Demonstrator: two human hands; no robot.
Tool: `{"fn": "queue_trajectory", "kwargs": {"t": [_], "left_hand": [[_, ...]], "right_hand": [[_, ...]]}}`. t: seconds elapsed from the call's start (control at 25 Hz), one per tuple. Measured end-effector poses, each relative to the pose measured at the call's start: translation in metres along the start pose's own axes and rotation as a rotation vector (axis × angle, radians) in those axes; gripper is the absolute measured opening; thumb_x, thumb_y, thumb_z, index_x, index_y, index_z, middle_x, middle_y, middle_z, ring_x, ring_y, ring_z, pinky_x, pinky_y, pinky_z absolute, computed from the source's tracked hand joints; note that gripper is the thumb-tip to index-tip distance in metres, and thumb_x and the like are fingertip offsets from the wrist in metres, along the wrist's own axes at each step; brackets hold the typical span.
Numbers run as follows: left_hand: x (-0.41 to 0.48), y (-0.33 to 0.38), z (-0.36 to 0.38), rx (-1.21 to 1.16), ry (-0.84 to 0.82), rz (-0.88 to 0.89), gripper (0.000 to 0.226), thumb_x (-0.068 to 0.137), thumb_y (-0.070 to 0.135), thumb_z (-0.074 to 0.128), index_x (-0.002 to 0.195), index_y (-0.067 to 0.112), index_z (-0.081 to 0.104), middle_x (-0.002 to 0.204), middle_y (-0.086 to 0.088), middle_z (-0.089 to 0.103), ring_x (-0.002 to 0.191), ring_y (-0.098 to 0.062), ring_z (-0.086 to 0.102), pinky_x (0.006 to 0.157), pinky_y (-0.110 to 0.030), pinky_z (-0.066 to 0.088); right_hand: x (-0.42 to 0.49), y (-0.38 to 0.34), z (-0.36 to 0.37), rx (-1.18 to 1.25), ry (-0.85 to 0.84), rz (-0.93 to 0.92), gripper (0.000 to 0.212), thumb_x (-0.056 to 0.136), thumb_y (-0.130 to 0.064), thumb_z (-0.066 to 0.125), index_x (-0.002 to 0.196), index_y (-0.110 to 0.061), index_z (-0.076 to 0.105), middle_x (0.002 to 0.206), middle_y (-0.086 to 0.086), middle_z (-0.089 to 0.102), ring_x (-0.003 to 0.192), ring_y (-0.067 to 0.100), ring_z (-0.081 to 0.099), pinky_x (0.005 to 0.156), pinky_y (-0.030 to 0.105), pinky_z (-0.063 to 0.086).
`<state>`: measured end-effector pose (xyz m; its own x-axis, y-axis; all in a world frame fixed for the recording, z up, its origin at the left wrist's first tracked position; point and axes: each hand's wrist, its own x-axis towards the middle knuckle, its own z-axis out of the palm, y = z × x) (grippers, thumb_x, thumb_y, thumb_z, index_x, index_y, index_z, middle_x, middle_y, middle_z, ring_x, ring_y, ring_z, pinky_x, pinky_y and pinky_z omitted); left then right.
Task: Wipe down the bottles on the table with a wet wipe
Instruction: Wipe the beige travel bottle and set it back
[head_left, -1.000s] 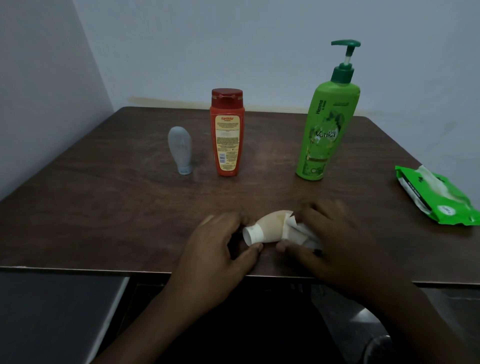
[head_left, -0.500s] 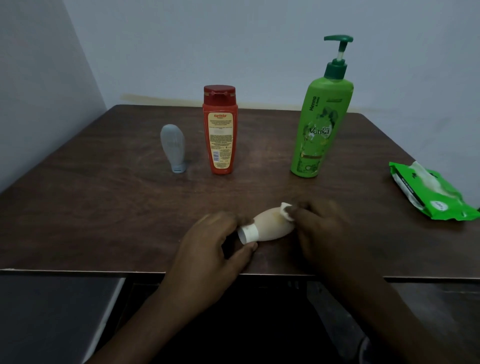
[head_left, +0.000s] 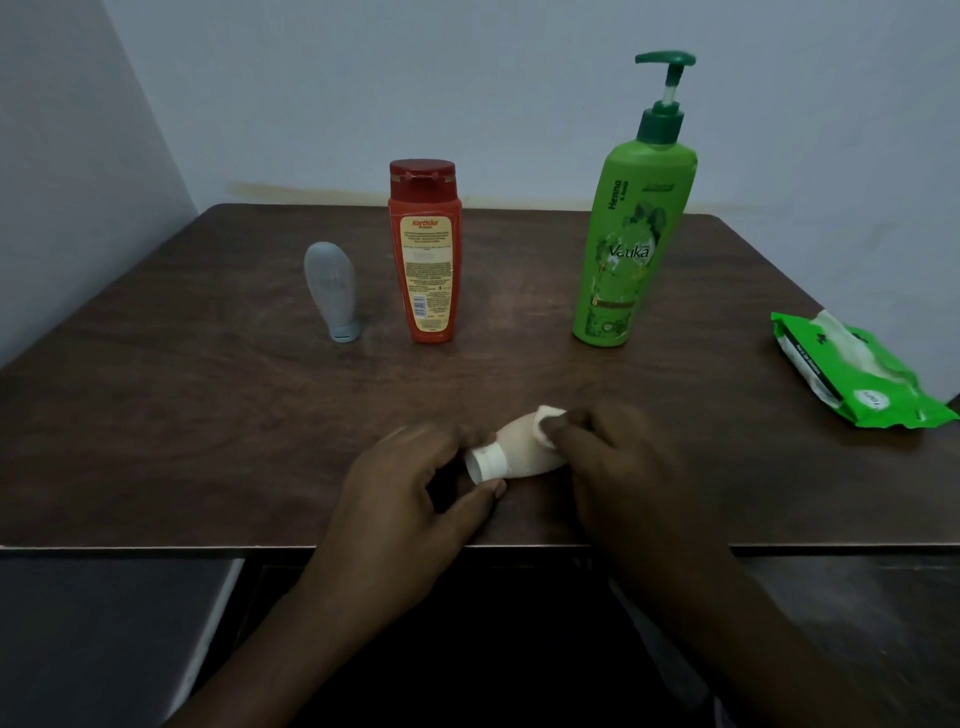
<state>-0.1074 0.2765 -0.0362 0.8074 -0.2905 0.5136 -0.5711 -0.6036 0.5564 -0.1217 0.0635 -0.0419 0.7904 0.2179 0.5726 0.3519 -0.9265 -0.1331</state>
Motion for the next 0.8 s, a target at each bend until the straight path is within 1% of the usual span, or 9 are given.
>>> {"fn": "queue_trajectory", "kwargs": {"t": [0.08,0.16,0.28,0.4,0.48,0.56,0.64,0.72,0.8], "left_hand": [[0.0,-0.001,0.0,-0.014,-0.008,0.001,0.031,0.08,0.028,0.085,0.11,0.023,0.077,0.1,0.021,0.07,0.092,0.008,0.062,0.083,-0.003,0.04],[0.0,0.0,0.001,-0.03,-0.026,-0.003,0.032,0.08,0.025,0.085,0.111,0.023,0.076,0.1,0.019,0.071,0.093,0.004,0.063,0.082,-0.005,0.042],[0.001,0.0,0.001,-0.003,-0.009,0.017,0.029,0.083,0.025,0.084,0.109,0.023,0.073,0.098,0.018,0.068,0.09,0.001,0.06,0.081,-0.008,0.042],[0.0,0.0,0.006,0.048,-0.015,0.024,0.028,0.084,0.03,0.081,0.108,0.023,0.069,0.097,0.013,0.066,0.088,-0.003,0.057,0.078,-0.016,0.043],[0.0,-0.001,0.008,0.064,-0.023,0.026,0.029,0.084,0.031,0.08,0.109,0.022,0.067,0.098,0.012,0.064,0.089,-0.005,0.056,0.078,-0.018,0.043],[0.0,-0.001,0.009,0.058,-0.031,0.041,0.024,0.086,0.03,0.077,0.107,0.024,0.066,0.096,0.018,0.059,0.087,0.0,0.052,0.079,-0.012,0.039],[-0.001,0.001,0.007,0.056,-0.024,0.075,0.014,0.089,0.031,0.072,0.096,0.026,0.061,0.088,0.023,0.05,0.08,0.003,0.046,0.077,-0.01,0.035],[-0.001,0.005,0.005,0.051,-0.008,0.078,0.028,0.091,0.031,0.073,0.083,0.033,0.047,0.077,0.025,0.041,0.074,0.004,0.043,0.071,-0.011,0.032],[0.001,0.007,0.003,0.042,0.018,0.08,0.041,0.091,0.03,0.076,0.085,0.04,0.037,0.074,0.027,0.038,0.073,0.006,0.044,0.068,-0.009,0.031]], "right_hand": [[-0.006,-0.019,-0.005,0.086,-0.034,-0.175,0.032,0.088,-0.012,0.063,0.119,-0.006,0.068,0.112,0.009,0.064,0.099,0.023,0.059,0.08,0.033,0.05],[-0.004,-0.014,-0.007,0.111,-0.067,-0.239,0.033,0.091,-0.016,0.054,0.12,-0.009,0.068,0.116,0.007,0.065,0.103,0.021,0.059,0.084,0.032,0.05],[0.005,0.019,-0.003,0.054,-0.034,-0.062,0.031,0.088,-0.014,0.055,0.115,-0.01,0.071,0.104,0.01,0.066,0.09,0.03,0.062,0.072,0.04,0.055],[0.008,0.027,0.0,0.016,-0.019,0.051,0.023,0.089,-0.013,0.063,0.11,-0.011,0.071,0.095,0.009,0.063,0.081,0.029,0.058,0.064,0.04,0.052],[0.005,0.009,0.001,-0.003,0.001,-0.018,0.026,0.09,-0.011,0.058,0.112,-0.008,0.07,0.1,0.011,0.064,0.085,0.028,0.058,0.065,0.04,0.052],[0.0,-0.013,-0.003,0.056,-0.001,-0.133,0.031,0.092,-0.015,0.051,0.115,-0.006,0.069,0.108,0.012,0.066,0.093,0.027,0.06,0.073,0.039,0.054],[-0.003,-0.022,-0.007,0.113,-0.023,-0.23,0.03,0.096,-0.015,0.051,0.118,-0.005,0.068,0.114,0.012,0.066,0.101,0.026,0.062,0.082,0.037,0.053],[-0.002,-0.011,-0.009,0.085,-0.018,-0.24,0.032,0.095,-0.015,0.051,0.12,-0.005,0.068,0.116,0.013,0.067,0.101,0.028,0.064,0.083,0.038,0.054],[0.004,0.011,-0.01,0.056,0.013,-0.151,0.037,0.092,-0.017,0.046,0.117,-0.006,0.07,0.111,0.014,0.068,0.093,0.032,0.065,0.075,0.044,0.057]]}}
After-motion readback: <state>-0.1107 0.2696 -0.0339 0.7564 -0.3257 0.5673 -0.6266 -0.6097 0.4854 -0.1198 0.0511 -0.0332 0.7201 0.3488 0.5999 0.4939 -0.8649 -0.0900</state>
